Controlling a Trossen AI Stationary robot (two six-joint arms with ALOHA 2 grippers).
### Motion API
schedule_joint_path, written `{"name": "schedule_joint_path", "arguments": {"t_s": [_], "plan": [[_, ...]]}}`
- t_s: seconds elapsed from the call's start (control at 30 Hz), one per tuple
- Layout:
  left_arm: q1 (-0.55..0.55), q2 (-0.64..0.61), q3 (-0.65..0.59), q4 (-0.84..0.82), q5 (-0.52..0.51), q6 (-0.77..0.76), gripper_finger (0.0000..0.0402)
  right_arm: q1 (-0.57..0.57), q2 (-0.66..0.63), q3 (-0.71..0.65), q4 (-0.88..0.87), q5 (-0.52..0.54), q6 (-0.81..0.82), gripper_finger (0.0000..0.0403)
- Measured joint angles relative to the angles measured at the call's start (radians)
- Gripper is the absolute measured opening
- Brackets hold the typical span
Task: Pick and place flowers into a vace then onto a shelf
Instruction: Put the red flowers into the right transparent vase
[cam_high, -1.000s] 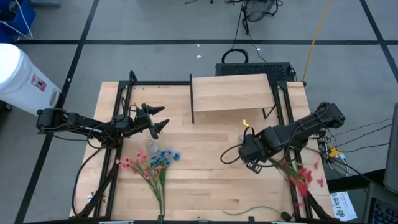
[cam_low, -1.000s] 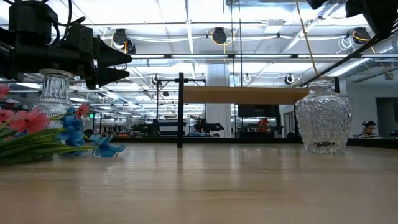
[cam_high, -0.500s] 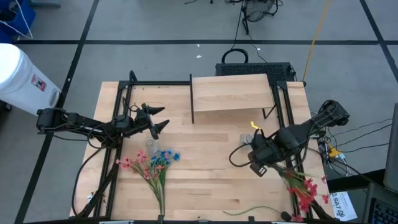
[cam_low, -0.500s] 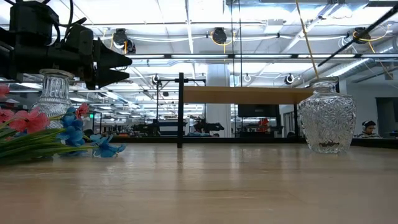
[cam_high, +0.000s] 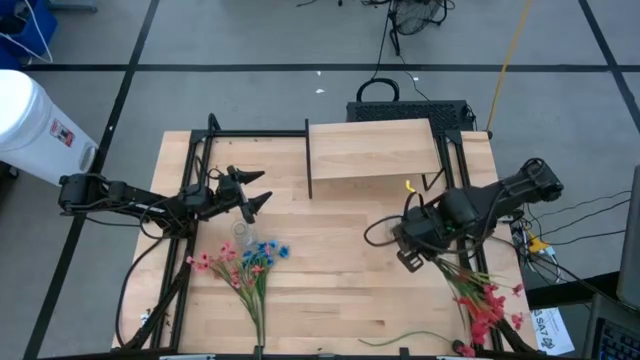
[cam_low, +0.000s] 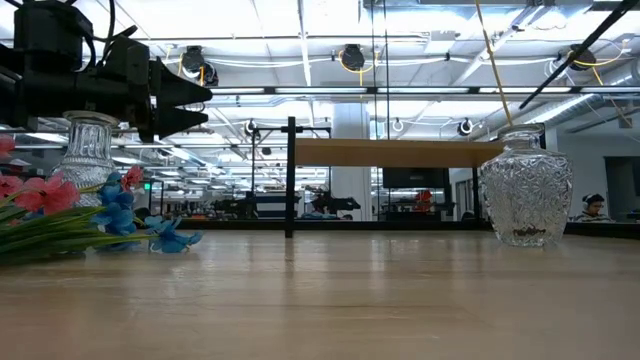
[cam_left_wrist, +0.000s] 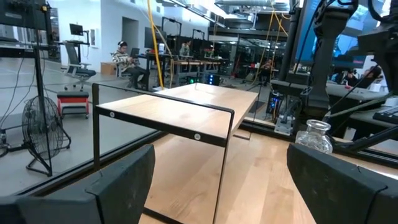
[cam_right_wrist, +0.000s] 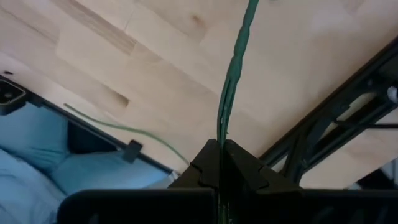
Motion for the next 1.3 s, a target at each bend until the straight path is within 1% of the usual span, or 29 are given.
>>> {"name": "schedule_joint_path", "arguments": {"t_s": [0.23, 0.5, 0.67, 0.8, 0.9, 1.2, 1.3], "plan": [[0.0, 0.0, 0.0, 0.004, 0.0, 0.0, 0.0365, -0.083, 0.0, 0.0, 0.0, -0.018, -0.004, 0.0], [0.0, 0.0, 0.0, 0.004, 0.0, -0.001, 0.0365, -0.171, 0.0, -0.003, 0.0, -0.107, -0.031, 0.0], [0.0, 0.0, 0.0, 0.004, 0.0, -0.001, 0.0365, -0.218, 0.0, -0.038, -0.001, -0.178, -0.038, 0.0], [0.0, 0.0, 0.0, 0.004, 0.0, -0.001, 0.0365, -0.26, 0.001, -0.076, 0.001, -0.204, -0.077, 0.0], [0.0, 0.0, 0.0, 0.004, 0.001, -0.001, 0.0365, -0.289, 0.001, -0.097, -0.002, -0.249, -0.111, 0.0], [0.0, 0.0, 0.0, 0.004, 0.001, 0.017, 0.0365, -0.396, 0.001, -0.099, -0.002, -0.325, -0.221, 0.0], [0.0, 0.0, 0.0, 0.004, 0.001, 0.017, 0.0365, -0.44, 0.001, -0.099, 0.0, -0.327, -0.256, 0.0]]}}
